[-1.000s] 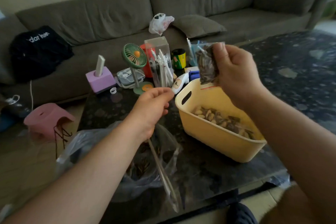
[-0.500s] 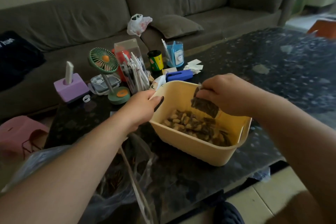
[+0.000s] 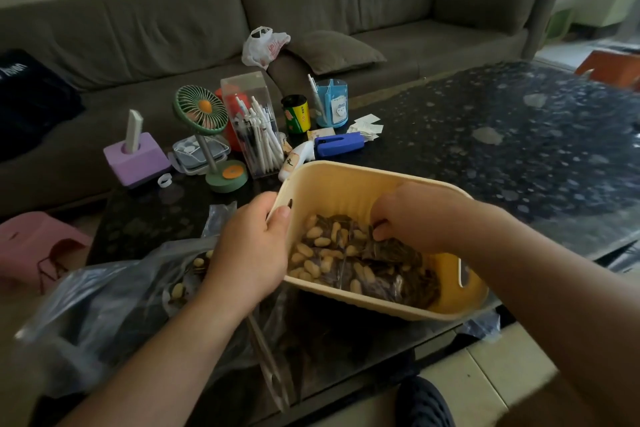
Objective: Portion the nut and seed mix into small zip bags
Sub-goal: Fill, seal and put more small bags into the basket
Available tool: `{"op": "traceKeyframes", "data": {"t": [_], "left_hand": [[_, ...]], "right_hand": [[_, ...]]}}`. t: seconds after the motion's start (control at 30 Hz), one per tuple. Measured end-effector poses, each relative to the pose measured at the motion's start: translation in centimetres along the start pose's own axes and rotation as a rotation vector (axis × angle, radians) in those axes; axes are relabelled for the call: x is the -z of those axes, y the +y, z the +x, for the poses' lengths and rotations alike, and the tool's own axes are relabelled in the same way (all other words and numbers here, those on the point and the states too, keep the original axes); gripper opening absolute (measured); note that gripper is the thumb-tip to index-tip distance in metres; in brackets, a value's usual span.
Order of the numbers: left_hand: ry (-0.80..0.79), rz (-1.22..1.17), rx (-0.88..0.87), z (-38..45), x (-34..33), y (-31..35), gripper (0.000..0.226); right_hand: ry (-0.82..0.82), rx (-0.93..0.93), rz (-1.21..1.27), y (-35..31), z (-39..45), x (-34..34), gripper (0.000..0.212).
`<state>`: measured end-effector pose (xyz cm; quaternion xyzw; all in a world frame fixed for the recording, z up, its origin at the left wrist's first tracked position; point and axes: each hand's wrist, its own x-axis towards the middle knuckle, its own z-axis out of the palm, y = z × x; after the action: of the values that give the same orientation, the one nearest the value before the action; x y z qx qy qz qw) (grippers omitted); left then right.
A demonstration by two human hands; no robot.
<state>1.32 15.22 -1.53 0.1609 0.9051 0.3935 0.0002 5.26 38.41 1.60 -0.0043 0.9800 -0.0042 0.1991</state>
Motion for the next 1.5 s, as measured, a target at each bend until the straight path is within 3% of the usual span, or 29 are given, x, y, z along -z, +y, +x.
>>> {"op": "traceKeyframes", "data": {"t": [0.27,0.37,0.5,0.63,0.9,1.1,1.23,1.5], "left_hand": [[0.061,-0.054,-0.031,-1.2,-0.5,-1.0,0.019],[0.072,-0.046,-0.044,-1.3,-0.6,-1.1,0.019],[0.077,-0.048,-0.036,-1.3,-0.7,-0.9,0.021],[0.085,-0.053,-0.041,-1.3,-0.6,-0.9,0.021],[0.073,-0.055,-0.041,-1.4,-0.5,-1.0,0.021],[0.065,-0.057,-0.047,-1.1,-0.7,-0.7,0.020],[0.055,-0.064,-0.035,-0.9,-1.1,-0.6,0.021],[0.048,-0.081,0.006,-0.4,-1.5,-0.4,0.025]], "right_hand": [[0.359,0.004,0.054,-0.3,-2.4,-0.4,0.042],[0.411,0.041,-0.006,-0.7,-3.0,-0.8,0.037],[0.383,0.133,-0.068,-1.6,-3.0,-1.7,0.038],[0.217,0.142,-0.057,-2.1,-2.3,-2.6,0.037],[0.256,-0.022,-0.014,-0.2,-1.9,-2.7,0.043],[0.326,-0.028,0.002,0.1,-2.1,-2.3,0.018],[0.226,-0.165,-0.016,0.2,-1.5,-2.5,0.016],[0.173,-0.097,0.057,0.7,-1.4,-2.7,0.020]]}}
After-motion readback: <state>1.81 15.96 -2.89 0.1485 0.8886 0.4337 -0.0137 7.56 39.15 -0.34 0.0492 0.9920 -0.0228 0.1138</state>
